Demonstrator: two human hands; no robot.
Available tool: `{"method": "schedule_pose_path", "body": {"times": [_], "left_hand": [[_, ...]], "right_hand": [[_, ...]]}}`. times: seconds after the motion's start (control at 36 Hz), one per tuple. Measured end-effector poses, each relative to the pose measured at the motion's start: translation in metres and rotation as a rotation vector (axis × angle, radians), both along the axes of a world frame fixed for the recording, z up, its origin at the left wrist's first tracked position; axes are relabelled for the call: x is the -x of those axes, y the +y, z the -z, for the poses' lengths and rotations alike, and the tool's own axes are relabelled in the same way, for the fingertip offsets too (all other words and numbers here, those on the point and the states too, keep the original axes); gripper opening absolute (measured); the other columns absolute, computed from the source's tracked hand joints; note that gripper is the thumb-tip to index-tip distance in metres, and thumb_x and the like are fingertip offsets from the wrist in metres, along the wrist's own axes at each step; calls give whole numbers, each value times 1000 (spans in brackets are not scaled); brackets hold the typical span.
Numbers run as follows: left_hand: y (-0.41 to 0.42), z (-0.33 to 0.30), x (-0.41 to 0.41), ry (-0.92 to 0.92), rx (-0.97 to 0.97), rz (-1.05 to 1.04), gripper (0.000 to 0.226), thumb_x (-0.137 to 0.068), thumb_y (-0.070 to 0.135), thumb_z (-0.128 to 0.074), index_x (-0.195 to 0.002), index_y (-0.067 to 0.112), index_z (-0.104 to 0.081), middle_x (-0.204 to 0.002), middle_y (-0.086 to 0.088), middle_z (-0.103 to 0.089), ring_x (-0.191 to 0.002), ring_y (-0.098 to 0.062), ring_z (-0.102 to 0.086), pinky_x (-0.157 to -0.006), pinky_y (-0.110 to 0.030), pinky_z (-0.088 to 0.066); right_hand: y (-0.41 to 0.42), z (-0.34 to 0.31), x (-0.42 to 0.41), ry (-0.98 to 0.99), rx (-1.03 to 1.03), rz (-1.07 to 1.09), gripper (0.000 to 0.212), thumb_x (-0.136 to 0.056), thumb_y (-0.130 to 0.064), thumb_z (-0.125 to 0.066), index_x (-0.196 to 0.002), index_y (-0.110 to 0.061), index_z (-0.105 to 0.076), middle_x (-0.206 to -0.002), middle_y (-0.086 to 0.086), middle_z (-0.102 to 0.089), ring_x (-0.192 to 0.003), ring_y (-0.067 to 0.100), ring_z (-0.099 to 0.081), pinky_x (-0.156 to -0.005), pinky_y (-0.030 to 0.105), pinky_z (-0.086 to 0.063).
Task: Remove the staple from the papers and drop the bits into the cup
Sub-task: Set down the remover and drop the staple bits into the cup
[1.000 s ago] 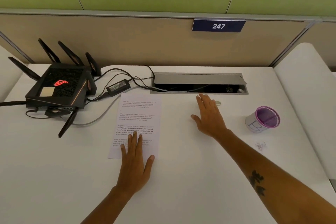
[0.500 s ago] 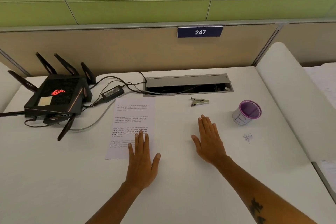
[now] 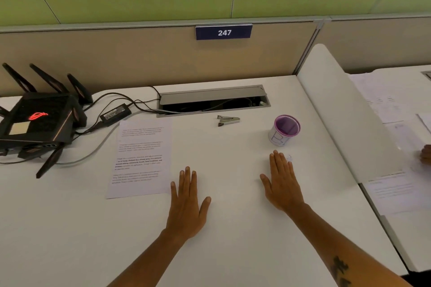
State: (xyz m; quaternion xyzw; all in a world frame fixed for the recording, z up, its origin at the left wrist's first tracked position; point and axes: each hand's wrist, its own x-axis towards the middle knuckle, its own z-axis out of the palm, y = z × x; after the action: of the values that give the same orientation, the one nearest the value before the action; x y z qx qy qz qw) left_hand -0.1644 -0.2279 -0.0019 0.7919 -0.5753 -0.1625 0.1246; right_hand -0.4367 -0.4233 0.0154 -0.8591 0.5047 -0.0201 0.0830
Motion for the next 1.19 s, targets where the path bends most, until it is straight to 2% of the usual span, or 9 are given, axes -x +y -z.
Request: {"method": "schedule_pose_path", "body": {"times": [0.14, 0.28, 0.44, 0.58, 0.78, 0.92, 1.03, 1.19], "left_hand": [[-8, 4, 27, 9, -11, 33, 86, -106, 61, -23, -170, 11, 7, -178, -6, 25, -165, -23, 23, -135, -55, 5], [-13, 13, 47, 7, -80, 16, 90, -104, 66, -22, -170, 12, 9, -177, -6, 26, -164, -22, 24, -135, -57, 4], [-12, 18, 58, -82, -59, -72, 89, -105, 66, -27, -171, 11, -4, -181, -9, 7, -167, -26, 10, -134, -59, 0], [-12, 16, 61, -151, -31, -70, 85, -107, 64, -25, -171, 12, -4, -181, -12, 4, -168, -29, 6, -134, -62, -5], [-14, 15, 61, -141, -2, -82, 82, -107, 62, -27, -171, 14, -10, -181, -11, 0, -168, -28, 3, -134, -62, -7], [-14, 14, 61, -154, -4, -83, 82, -107, 62, -27, -171, 14, -11, -181, -11, -1, -168, -28, 3, -133, -63, -7], [-14, 14, 61, -156, -1, -84, 82, -107, 62, -27, -171, 14, -11, -181, -10, 0, -168, -28, 3, -133, -63, -8], [-13, 14, 62, -151, 12, -86, 81, -107, 60, -30, -171, 14, -11, -181, -10, 1, -168, -26, 5, -133, -63, -8]], "right_hand": [[-10, 0, 33, 4, -5, 51, 78, -106, -54, -24, -165, -5, -11, -175, 11, -8, -162, 27, -4, -131, 47, -8], [-28, -2, 64, 9, 9, 103, 81, -103, -58, -25, -164, -4, -18, -173, 14, -17, -161, 31, -13, -129, 55, -18], [-63, 2, 93, 96, -23, 155, 90, -98, -72, -23, -165, -13, -16, -173, 11, -15, -158, 36, -18, -124, 64, -19], [-91, 6, 103, 151, -73, 79, 95, -90, -84, -7, -166, -28, -14, -174, 7, -12, -157, 40, -17, -121, 68, -21], [-104, 8, 95, 190, -86, -69, 90, -90, -86, -10, -166, -38, -4, -175, 5, -2, -160, 39, -7, -120, 72, -13], [-98, 8, 91, 200, -56, -172, 87, -94, -82, -22, -166, -36, -7, -176, 6, -1, -161, 38, -7, -120, 73, -13], [-96, 9, 89, 195, -63, -236, 84, -96, -81, -21, -166, -37, -4, -176, 4, 1, -161, 36, -3, -121, 72, -11], [-98, 11, 84, 74, -88, -113, 88, -96, -79, -23, -167, -29, -7, -175, 3, -6, -161, 31, -7, -125, 65, -9]]}}
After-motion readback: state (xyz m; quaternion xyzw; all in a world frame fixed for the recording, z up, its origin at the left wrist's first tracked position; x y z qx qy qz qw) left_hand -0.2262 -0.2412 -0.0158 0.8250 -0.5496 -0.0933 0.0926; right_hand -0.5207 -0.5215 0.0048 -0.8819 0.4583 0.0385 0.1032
